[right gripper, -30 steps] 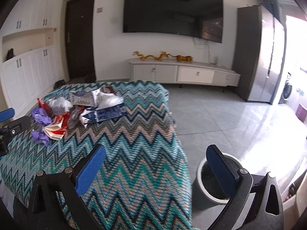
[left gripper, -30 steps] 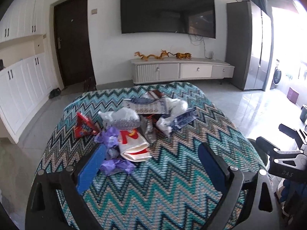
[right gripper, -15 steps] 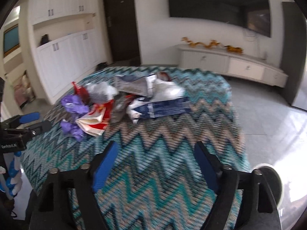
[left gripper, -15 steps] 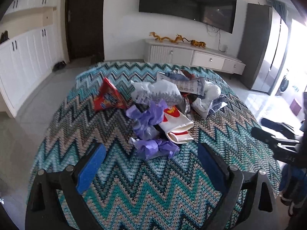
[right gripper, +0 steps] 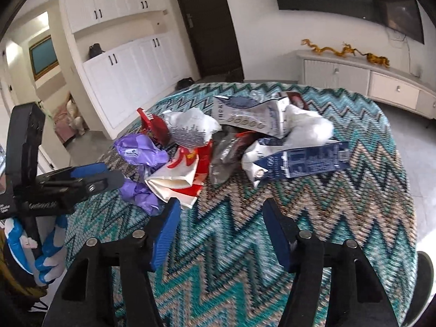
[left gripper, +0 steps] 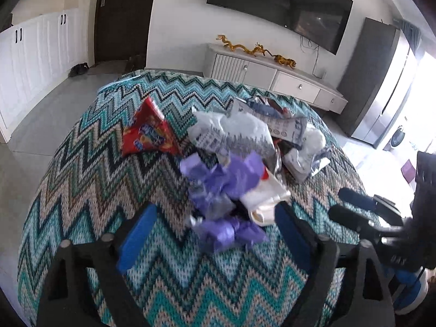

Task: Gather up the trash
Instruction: 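Grasp the purple wrapper with the left tool while the right tool grasps the red-white paper cup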

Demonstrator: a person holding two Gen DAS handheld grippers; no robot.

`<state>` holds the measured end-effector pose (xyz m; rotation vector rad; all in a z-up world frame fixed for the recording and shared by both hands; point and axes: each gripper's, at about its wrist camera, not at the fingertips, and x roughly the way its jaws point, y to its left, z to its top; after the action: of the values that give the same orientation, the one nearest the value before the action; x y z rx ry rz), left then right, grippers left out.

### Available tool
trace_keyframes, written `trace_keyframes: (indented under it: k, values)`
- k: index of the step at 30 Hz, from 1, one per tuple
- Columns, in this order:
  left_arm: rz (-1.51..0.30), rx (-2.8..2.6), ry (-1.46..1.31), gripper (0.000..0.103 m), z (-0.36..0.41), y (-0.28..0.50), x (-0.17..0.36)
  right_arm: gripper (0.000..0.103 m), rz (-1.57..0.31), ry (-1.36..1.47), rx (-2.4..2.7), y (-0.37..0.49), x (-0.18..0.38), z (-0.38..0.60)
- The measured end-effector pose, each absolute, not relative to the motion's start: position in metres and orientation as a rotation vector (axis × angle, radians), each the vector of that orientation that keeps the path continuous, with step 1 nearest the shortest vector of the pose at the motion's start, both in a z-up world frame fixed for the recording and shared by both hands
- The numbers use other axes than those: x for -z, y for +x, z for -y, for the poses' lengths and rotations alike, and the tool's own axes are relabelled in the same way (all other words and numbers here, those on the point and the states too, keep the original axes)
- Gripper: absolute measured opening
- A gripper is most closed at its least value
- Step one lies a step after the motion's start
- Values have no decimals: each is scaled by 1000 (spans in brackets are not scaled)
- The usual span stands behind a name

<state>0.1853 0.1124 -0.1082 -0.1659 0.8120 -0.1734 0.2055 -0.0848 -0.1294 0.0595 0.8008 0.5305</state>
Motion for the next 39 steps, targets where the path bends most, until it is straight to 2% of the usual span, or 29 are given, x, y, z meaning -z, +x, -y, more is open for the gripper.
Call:
trace_keyframes:
  k: [5, 7, 9, 12, 20, 22, 28, 39]
  values:
    - [-821, 171, -161, 71, -113, 208, 110, 54, -821, 110, -580, 215, 132, 78]
    - [-838, 166, -148, 57, -113, 217, 114, 50, -836, 135, -606, 220, 134, 73]
    - [-869, 171, -161, 37, -115, 226, 119, 48, -851, 168, -634, 225, 137, 69]
    - [-889, 173, -206, 32, -125, 233, 124, 43, -884, 231, -680, 236, 143, 61]
    - [-862, 177, -256, 29, -147, 220, 118, 32, -986, 391, -710, 267, 167, 47]
    - [-857, 177, -265, 29, -152, 216, 116, 24, -1017, 456, -721, 274, 176, 47]
    - [-833, 162, -285, 29, -164, 197, 104, 15, -1061, 554, -761, 278, 186, 47]
    - [-775, 166, -289, 29, -160, 161, 68, 14, -945, 318, -687, 220, 128, 62]
